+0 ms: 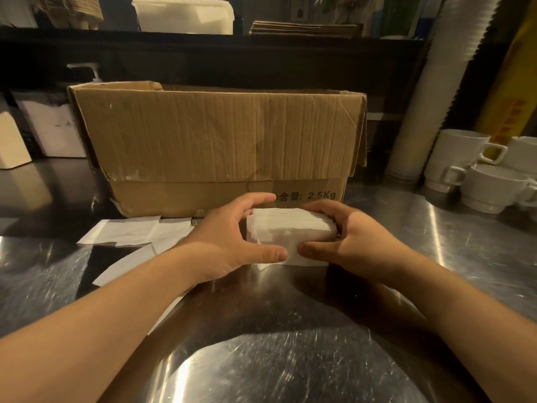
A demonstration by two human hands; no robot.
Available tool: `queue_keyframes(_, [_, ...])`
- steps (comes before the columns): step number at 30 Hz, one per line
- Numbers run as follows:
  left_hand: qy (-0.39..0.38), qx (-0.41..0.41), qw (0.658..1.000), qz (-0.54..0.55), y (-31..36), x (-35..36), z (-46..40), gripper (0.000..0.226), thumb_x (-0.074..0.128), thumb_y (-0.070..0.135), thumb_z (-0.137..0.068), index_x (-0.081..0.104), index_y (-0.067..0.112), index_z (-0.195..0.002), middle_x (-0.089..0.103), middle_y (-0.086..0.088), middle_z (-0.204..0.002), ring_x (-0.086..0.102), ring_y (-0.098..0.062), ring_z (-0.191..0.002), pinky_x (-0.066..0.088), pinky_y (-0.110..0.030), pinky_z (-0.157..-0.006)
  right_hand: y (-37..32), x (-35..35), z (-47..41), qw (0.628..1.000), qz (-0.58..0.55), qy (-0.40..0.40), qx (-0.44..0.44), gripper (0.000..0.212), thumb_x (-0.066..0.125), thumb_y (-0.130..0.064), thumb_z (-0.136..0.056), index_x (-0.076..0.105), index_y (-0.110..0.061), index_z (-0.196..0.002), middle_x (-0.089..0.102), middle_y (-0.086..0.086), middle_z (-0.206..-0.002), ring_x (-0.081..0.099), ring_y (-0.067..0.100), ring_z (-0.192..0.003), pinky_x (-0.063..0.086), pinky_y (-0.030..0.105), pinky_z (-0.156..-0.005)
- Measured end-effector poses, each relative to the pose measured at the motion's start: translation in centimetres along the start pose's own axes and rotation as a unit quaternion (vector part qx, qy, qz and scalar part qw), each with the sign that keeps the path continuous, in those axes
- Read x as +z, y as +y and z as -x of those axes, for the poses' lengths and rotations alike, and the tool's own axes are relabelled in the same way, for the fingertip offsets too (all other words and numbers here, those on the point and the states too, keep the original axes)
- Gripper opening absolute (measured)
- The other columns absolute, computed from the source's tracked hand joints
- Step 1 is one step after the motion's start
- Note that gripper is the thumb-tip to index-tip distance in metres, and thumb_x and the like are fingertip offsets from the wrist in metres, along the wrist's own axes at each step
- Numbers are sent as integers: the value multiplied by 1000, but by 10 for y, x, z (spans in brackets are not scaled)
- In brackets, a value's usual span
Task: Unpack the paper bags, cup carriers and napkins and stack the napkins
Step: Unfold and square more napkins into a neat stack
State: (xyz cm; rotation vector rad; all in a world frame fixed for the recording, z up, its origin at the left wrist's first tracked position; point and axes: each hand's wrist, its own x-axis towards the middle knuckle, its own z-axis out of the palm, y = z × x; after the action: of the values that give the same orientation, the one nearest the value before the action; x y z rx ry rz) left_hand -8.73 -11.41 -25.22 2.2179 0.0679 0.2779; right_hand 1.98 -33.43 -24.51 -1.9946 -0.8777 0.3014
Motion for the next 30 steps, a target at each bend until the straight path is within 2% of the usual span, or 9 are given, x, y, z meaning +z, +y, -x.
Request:
queue_keyframes(2, [5,-6,1000,-20,-1,1,-1,85,92,60,-57,53,60,-133,64,29,-125,56,-4,-126,49,-39,-109,0,0,0,1000,5,-1,1,41,88,-22,-78,66,-35,-111,73,-9,-104,71,7,-93,61,31,-85])
queue_keyframes(4, [14,-12,1000,-21,-1,1,-3,66,94,48,-66,63,56,-123,70,26,-111,64,-3,-110,55,-37,-99,-2,-1,1,1000,15,-4,6,39,87,-19,-78,66,-36,-106,73,-11,-101,70,2,-90,60,24,-79])
queue_keyframes(7, [28,-16,999,5,-2,0,-4,44,95,35,-70,73,45,-107,75,21,-98,69,-3,-93,58,-32,-87,-5,-4,1,1000,8,1,7,38,88,-18,-76,70,-31,-106,75,-8,-102,71,6,-92,61,29,-82])
queue_keyframes(12, [18,-28,999,25,-5,0,-4,40,94,29,-72,74,41,-104,75,20,-96,69,-7,-97,53,-28,-83,-3,-6,2,1000,15,-4,17,39,87,-16,-76,69,-30,-108,75,-9,-101,70,1,-90,57,17,-76])
queue_keyframes(16, [8,-42,998,42,-4,0,-5,43,95,28,-71,74,40,-106,77,17,-96,71,-12,-99,55,-33,-88,-2,-7,0,998,53,-5,28,45,88,-24,-76,68,-35,-115,74,-11,-106,69,4,-97,57,27,-89])
queue_keyframes(18, [1,-46,998,46,-4,-1,-5,46,95,28,-71,73,40,-109,78,15,-99,72,-13,-100,57,-36,-91,-1,-7,-1,998,53,-4,29,45,87,-25,-77,66,-35,-115,73,-11,-107,68,5,-99,57,28,-90])
queue_keyframes(23, [12,-56,998,37,-3,0,-5,36,94,30,-73,73,35,-102,77,15,-92,71,-13,-94,56,-34,-85,-1,-7,-1,999,13,15,29,47,86,-22,-78,60,-34,-115,68,-11,-112,67,8,-100,58,25,-85])
queue_keyframes(30, [9,-60,998,24,0,0,-3,35,93,25,-74,70,36,-98,74,18,-89,68,-12,-94,52,-31,-79,0,-8,0,1000,1,-4,17,38,84,-20,-80,66,-32,-111,71,-9,-110,69,8,-100,59,23,-81])
